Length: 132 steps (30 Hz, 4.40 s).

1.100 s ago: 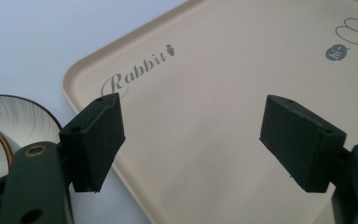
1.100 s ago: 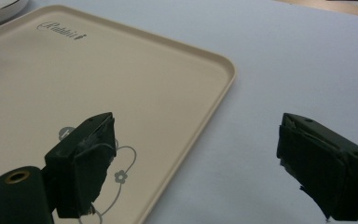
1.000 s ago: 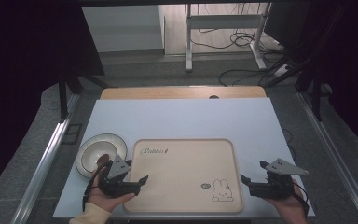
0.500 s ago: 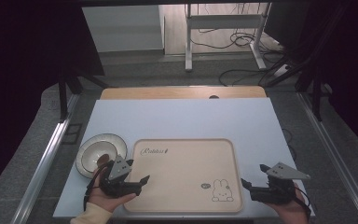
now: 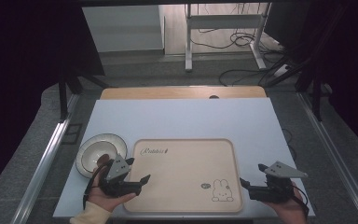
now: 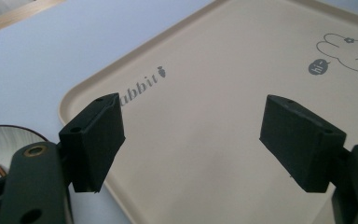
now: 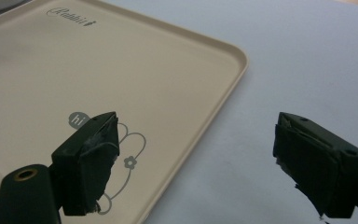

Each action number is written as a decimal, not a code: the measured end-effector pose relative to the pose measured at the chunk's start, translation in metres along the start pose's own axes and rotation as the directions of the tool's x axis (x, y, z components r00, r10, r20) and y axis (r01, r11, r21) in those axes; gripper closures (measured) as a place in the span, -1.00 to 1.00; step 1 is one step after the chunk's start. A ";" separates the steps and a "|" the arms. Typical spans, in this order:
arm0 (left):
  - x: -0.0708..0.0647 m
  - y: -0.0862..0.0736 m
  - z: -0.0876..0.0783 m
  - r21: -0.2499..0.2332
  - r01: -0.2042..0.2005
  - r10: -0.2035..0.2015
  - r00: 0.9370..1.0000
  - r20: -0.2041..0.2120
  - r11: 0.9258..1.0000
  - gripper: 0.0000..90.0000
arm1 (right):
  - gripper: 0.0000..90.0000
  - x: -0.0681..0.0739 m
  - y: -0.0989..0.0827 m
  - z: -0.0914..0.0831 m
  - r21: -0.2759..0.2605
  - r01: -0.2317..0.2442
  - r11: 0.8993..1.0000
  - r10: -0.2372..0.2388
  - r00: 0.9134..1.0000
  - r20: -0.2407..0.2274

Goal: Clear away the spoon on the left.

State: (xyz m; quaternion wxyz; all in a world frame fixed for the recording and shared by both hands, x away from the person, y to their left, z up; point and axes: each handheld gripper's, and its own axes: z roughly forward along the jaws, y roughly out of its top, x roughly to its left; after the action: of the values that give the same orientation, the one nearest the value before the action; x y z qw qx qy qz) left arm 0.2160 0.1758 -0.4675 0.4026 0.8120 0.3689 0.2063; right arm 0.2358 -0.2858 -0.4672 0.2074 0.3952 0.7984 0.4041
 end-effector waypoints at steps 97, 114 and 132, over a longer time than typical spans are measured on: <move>0.044 -0.079 -0.084 -0.038 0.112 -0.117 0.973 -0.198 0.993 -0.61 | -0.66 0.003 -0.002 0.005 0.031 0.024 0.999 -0.025 0.999 0.028; 0.045 -0.085 -0.074 0.013 0.083 -0.077 0.963 -0.259 0.996 -0.01 | -0.66 0.003 -0.002 0.007 0.037 0.015 0.999 -0.016 1.000 0.013; 0.043 -0.082 -0.072 0.050 0.103 -0.082 0.942 -0.327 0.993 0.59 | -0.66 0.004 -0.002 0.008 0.037 0.012 0.999 -0.013 1.000 0.007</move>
State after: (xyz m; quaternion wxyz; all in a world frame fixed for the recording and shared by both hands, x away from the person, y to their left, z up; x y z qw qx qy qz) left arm 0.1625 0.2779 -0.4893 0.3188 0.7617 0.4743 0.3054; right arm 0.2377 -0.2800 -0.4734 0.2054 0.3954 0.8075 0.3865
